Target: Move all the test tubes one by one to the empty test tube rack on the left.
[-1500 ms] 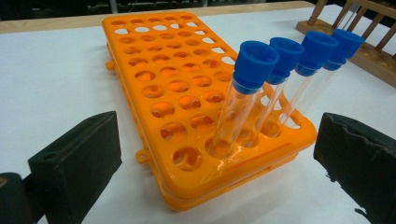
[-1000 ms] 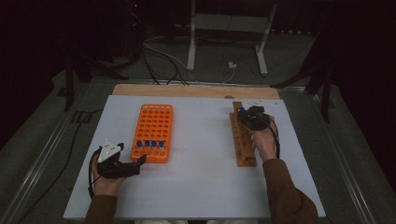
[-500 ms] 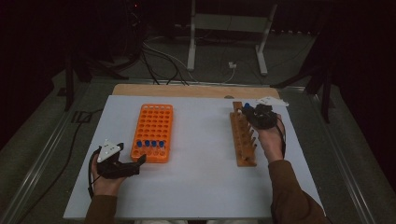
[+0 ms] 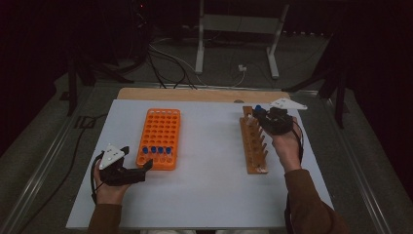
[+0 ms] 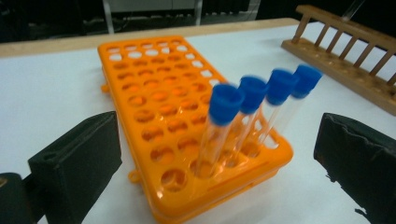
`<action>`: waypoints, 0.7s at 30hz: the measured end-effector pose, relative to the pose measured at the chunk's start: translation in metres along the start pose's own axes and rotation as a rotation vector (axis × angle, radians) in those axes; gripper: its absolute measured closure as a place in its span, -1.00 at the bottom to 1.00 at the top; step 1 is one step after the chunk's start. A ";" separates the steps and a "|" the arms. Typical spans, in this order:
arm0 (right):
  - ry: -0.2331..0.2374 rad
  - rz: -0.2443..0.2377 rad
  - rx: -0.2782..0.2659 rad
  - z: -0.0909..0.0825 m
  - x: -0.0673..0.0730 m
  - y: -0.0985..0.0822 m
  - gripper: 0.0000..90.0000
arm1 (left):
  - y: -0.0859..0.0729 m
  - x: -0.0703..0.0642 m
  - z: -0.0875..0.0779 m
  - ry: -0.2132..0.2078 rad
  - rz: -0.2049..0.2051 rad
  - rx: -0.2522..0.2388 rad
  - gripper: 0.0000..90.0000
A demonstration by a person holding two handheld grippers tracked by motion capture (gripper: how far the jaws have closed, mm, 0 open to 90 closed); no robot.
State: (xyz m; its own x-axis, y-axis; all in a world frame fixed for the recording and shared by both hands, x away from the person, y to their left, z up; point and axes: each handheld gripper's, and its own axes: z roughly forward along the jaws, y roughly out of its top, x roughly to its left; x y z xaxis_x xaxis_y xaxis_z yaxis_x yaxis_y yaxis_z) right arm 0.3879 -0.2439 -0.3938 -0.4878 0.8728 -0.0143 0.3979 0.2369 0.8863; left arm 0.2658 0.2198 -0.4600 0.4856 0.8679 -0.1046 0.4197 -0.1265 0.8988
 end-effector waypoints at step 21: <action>0.260 -0.041 0.012 -0.002 0.063 0.003 0.71 | 0.043 -0.040 0.007 -0.091 0.073 -0.043 -0.96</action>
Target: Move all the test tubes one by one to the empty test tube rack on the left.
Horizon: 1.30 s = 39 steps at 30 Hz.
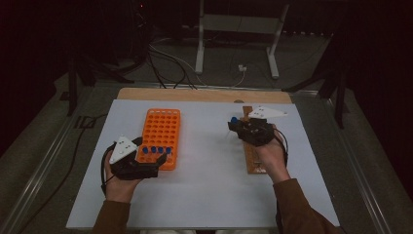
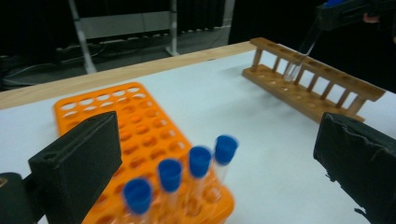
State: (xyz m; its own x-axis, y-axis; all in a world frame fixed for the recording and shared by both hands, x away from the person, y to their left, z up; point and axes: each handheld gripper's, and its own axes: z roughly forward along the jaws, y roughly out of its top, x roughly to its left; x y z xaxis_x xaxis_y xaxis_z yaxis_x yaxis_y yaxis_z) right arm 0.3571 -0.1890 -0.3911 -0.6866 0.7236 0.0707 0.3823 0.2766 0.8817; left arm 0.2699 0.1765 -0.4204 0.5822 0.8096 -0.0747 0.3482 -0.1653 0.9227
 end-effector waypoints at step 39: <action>0.194 -0.064 0.022 0.012 0.061 0.010 0.71 | 0.027 -0.066 0.069 -0.101 0.180 0.034 -0.01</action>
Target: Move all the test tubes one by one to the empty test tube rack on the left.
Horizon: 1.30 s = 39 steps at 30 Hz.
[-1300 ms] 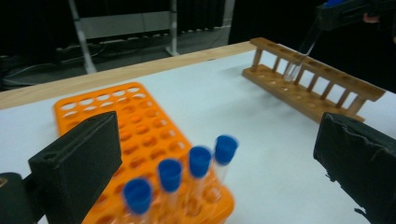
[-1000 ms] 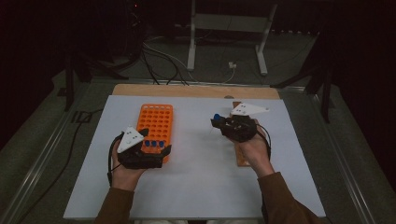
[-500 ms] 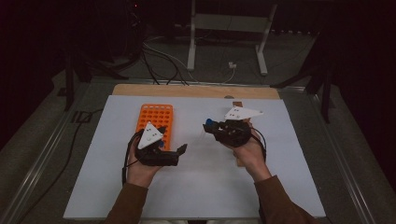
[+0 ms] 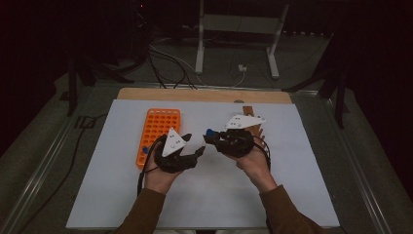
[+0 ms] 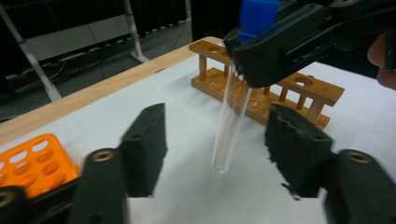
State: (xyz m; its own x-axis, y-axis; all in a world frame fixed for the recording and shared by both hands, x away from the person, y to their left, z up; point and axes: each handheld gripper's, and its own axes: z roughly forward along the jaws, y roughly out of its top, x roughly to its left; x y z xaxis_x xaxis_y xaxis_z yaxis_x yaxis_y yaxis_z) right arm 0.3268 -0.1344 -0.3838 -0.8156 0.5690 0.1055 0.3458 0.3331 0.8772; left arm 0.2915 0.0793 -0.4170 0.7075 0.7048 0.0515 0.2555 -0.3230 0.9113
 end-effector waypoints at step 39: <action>0.029 0.021 -0.004 -0.003 -0.004 -0.002 -0.22 | -0.009 0.009 0.002 -0.029 -0.058 -0.003 0.74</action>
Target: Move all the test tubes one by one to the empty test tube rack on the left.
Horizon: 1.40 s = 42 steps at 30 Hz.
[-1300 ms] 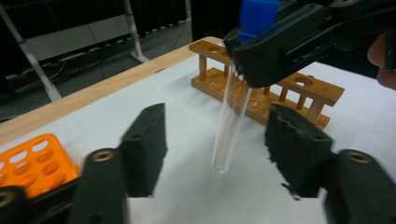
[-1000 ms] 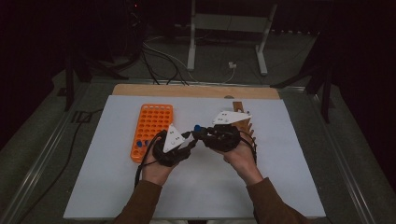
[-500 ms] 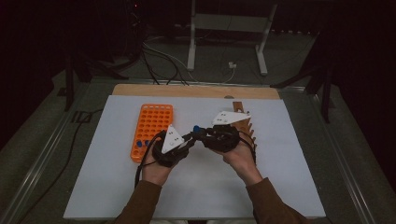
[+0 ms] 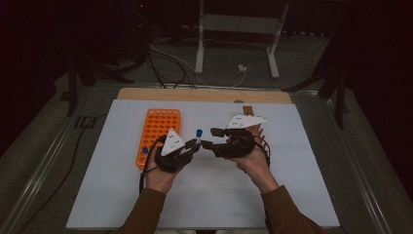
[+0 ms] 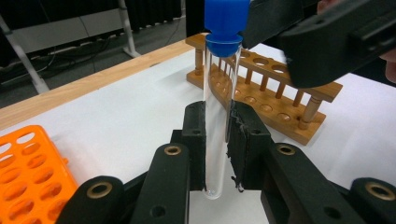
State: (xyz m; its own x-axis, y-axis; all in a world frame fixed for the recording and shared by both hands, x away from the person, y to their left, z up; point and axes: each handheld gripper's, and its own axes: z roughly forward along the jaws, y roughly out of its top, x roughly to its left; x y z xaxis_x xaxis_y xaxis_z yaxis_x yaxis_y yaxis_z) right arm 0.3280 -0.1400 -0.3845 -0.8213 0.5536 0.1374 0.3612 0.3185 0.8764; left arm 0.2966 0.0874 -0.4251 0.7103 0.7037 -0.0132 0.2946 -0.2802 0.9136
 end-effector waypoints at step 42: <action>-0.255 0.110 -0.050 -0.044 -0.052 -0.043 -1.00 | -0.042 0.067 -0.116 0.136 -0.104 -0.145 0.74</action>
State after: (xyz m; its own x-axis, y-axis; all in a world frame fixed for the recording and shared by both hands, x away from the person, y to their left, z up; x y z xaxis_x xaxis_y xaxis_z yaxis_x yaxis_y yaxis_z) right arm 0.3360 -0.2165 -0.4093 -0.6384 0.7607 0.1175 0.4146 0.2112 0.8851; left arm 0.2571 0.2219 -0.4175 0.5855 0.8081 -0.0641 0.2595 -0.1119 0.9592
